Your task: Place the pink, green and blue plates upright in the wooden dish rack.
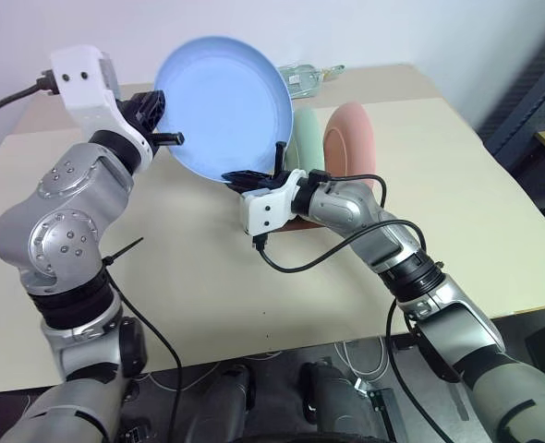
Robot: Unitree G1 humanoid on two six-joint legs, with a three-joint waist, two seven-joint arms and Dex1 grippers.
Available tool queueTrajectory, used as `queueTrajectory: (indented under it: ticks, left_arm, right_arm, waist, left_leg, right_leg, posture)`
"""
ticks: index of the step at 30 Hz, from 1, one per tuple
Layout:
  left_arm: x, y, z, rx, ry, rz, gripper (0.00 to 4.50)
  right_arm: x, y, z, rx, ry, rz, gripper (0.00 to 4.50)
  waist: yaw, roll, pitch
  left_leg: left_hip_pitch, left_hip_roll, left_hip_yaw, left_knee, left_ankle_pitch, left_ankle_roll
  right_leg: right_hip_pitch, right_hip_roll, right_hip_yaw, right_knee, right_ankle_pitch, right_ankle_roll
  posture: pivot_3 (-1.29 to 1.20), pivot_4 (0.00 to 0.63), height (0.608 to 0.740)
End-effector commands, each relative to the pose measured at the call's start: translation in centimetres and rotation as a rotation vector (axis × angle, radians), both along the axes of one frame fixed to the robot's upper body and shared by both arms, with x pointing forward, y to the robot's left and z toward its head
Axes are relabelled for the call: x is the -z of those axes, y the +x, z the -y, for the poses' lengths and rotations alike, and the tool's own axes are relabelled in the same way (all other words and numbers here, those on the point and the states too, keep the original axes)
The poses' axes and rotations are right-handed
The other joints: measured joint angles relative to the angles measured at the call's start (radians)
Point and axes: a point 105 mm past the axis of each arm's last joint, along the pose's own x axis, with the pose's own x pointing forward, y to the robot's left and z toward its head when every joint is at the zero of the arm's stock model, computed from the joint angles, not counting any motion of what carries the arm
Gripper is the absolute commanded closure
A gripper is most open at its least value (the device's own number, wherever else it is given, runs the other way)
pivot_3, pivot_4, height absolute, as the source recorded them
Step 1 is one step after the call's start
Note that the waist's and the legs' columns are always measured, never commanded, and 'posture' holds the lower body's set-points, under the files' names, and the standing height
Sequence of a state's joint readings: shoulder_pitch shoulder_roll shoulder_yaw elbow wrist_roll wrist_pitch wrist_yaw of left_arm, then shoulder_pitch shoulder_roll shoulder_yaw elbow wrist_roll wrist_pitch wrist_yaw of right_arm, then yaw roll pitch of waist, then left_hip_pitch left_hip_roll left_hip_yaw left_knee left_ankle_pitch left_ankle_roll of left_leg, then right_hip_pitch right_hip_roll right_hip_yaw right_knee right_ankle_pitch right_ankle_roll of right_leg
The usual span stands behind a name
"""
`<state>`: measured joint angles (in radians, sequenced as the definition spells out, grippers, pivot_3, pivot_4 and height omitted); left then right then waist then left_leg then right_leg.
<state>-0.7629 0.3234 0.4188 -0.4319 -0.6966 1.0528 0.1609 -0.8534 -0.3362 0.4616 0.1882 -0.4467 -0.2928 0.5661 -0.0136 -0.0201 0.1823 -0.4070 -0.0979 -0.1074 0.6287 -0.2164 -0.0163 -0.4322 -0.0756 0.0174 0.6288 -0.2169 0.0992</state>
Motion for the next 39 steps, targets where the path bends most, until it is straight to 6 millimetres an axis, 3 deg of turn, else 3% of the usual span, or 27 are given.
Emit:
queueTrajectory:
  ticks: [1, 2, 5, 7, 11, 12, 14, 16, 20, 24, 28, 39]
  left_arm:
    - [-4.9, -1.8, -2.9, -0.083, -0.179, 0.236, 2.04]
    - [-5.4, -2.0, -3.9, -0.114, -0.214, 0.265, 1.64]
    - [-5.8, -2.7, -7.3, -0.281, -0.149, 0.307, 1.64]
    - [-5.1, -3.2, -9.2, -0.399, 0.025, 0.296, 1.64]
    - [-1.4, -3.0, -11.0, -0.455, 0.261, 0.198, 1.64]
    - [0.3, -2.8, -11.0, -0.445, 0.35, 0.162, 1.64]
    - [5.1, -2.6, -9.8, -0.347, 0.499, 0.058, 1.64]
    - [8.7, -2.8, -7.8, -0.225, 0.49, -0.003, 1.64]
    - [13.3, -3.7, -3.6, -0.037, 0.464, -0.039, 1.64]
    - [16.3, -4.6, -0.9, 0.101, 0.492, -0.076, 1.64]
    - [17.5, -5.7, 1.4, 0.221, 0.472, -0.081, 1.64]
    - [17.9, -5.9, 2.1, 0.241, 0.471, -0.089, 1.64]
  right_arm:
    - [-1.9, -0.9, -0.4, -0.04, 0.067, 0.054, 4.5]
    - [-1.9, -1.0, -0.4, -0.044, 0.07, 0.054, 4.5]
    - [-2.4, -1.2, -0.4, -0.058, 0.108, 0.048, 4.5]
    - [-3.2, -1.5, -0.3, -0.08, 0.166, 0.033, 4.5]
    - [-5.2, -2.6, 0.0, -0.162, 0.314, -0.042, 4.5]
    - [-6.1, -3.1, 0.3, -0.201, 0.391, -0.104, 4.5]
    - [-8.5, -4.2, 1.2, -0.308, 0.605, -0.303, 4.5]
    - [-9.7, -5.2, 2.0, -0.411, 0.731, -0.505, 4.5]
    - [-10.3, -7.4, 2.6, -0.571, 0.898, -0.919, 4.5]
    - [-9.1, -7.1, 2.6, -0.533, 1.004, -1.123, 4.5]
    - [-7.7, -5.7, 2.3, -0.455, 1.101, -1.257, 4.5]
    - [-5.8, -2.5, 3.1, -0.295, 1.282, -1.419, 4.5]
  waist:
    - [0.001, -0.001, 0.0]
    - [0.0, -0.001, 0.0]
    - [-0.007, -0.001, 0.0]
    - [-0.011, 0.0, 0.0]
    - [-0.001, -0.001, 0.0]
    - [0.0, -0.001, 0.0]
    - [0.0, -0.001, 0.0]
    - [0.004, 0.001, 0.0]
    - [0.009, 0.0, 0.0]
    - [-0.002, 0.001, -0.001]
    - [-0.002, 0.003, -0.001]
    - [0.0, 0.003, -0.001]
  left_leg:
    - [0.0, 0.0, 0.0, 0.0, 0.0, 0.0]
    - [0.0, 0.0, 0.0, 0.0, 0.0, 0.0]
    - [0.001, 0.0, 0.001, -0.001, 0.0, -0.001]
    - [0.001, 0.001, 0.001, -0.001, 0.001, -0.001]
    - [0.001, 0.001, 0.002, -0.002, 0.001, -0.002]
    - [0.0, 0.001, 0.001, -0.001, 0.0, -0.001]
    - [0.0, 0.001, 0.001, -0.002, -0.001, 0.002]
    - [0.001, 0.001, 0.001, -0.002, -0.003, 0.004]
    - [-0.001, 0.001, -0.002, -0.001, -0.004, 0.007]
    - [0.0, 0.002, -0.001, -0.003, -0.005, 0.007]
    - [0.0, 0.002, 0.001, -0.005, -0.004, 0.007]
    - [0.0, 0.002, 0.001, -0.005, -0.004, 0.007]
  right_leg:
    - [0.0, 0.0, 0.0, 0.0, 0.0, 0.0]
    - [0.0, 0.0, 0.0, 0.0, 0.0, 0.0]
    - [0.0, 0.0, 0.0, 0.0, 0.0, 0.0]
    - [-0.001, 0.002, 0.002, 0.001, 0.0, 0.0]
    - [-0.001, 0.003, 0.004, 0.001, 0.0, 0.0]
    - [-0.001, 0.003, 0.003, 0.0, 0.0, -0.001]
    - [-0.001, 0.002, 0.003, 0.0, 0.0, -0.001]
    - [0.0, 0.001, 0.004, 0.0, 0.0, -0.001]
    - [0.001, -0.002, 0.001, -0.001, 0.0, -0.002]
    - [-0.002, -0.002, 0.002, 0.0, -0.003, -0.007]
    - [-0.003, -0.002, 0.003, 0.0, -0.003, -0.007]
    - [-0.003, -0.002, 0.002, 0.0, -0.001, -0.005]
  posture:
    - [0.0, 0.15, 0.74]
    - [0.0, 0.15, 0.74]
    - [0.0, 0.15, 0.74]
    - [0.0, 0.15, 0.74]
    - [0.0, 0.15, 0.74]
    - [0.0, 0.15, 0.74]
    - [0.0, 0.15, 0.74]
    - [0.0, 0.15, 0.74]
    - [0.0, 0.15, 0.74]
    - [0.0, 0.15, 0.74]
    - [0.0, 0.15, 0.74]
    - [0.0, 0.15, 0.74]
